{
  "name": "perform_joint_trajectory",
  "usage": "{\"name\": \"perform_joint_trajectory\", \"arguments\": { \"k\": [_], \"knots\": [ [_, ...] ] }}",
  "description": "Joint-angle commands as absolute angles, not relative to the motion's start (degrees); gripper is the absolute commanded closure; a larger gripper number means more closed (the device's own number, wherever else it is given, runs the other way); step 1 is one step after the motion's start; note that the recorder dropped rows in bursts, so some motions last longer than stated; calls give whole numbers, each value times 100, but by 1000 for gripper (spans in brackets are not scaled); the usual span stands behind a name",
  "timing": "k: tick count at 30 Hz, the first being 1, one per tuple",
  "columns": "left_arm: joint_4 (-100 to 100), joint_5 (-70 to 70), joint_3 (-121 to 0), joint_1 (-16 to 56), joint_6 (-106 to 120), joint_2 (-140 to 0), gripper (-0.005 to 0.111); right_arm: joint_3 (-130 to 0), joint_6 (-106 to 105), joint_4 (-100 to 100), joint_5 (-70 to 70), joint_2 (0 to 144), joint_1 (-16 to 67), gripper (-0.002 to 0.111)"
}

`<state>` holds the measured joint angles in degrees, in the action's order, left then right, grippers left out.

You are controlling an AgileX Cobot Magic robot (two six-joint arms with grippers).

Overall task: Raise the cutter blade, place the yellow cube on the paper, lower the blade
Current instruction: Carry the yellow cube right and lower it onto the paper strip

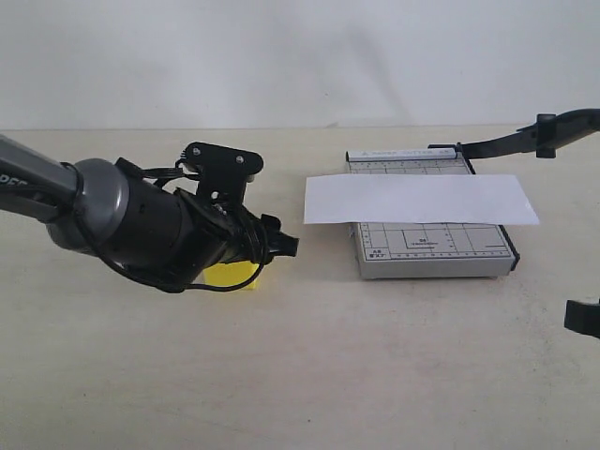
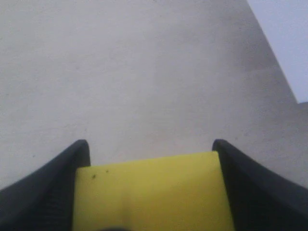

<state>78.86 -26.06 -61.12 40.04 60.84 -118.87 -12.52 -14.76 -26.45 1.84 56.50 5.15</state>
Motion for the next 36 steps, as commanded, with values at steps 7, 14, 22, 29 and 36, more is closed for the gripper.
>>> {"name": "perform_joint_trajectory", "arguments": {
  "k": [7,14,22,29,36],
  "knots": [
    [9995,-3081,-6131,3994,9262,-10748,102,-1266,-1485,-2648,177,5668,521,109],
    [9995,-543,-5855,4048,11089,-9403,102,-1266,-1485,-2648,130,5668,521,109],
    [9995,1838,-7743,4072,10495,-11276,102,-1266,-1485,-2648,-446,5668,521,109],
    [7215,1358,-9855,4264,7505,-12855,102,-1266,-1471,-2648,-407,5668,521,109],
    [2782,2296,-11721,4536,4302,-14002,102,-1266,-1460,-2648,-407,5668,521,109]
  ]
}}
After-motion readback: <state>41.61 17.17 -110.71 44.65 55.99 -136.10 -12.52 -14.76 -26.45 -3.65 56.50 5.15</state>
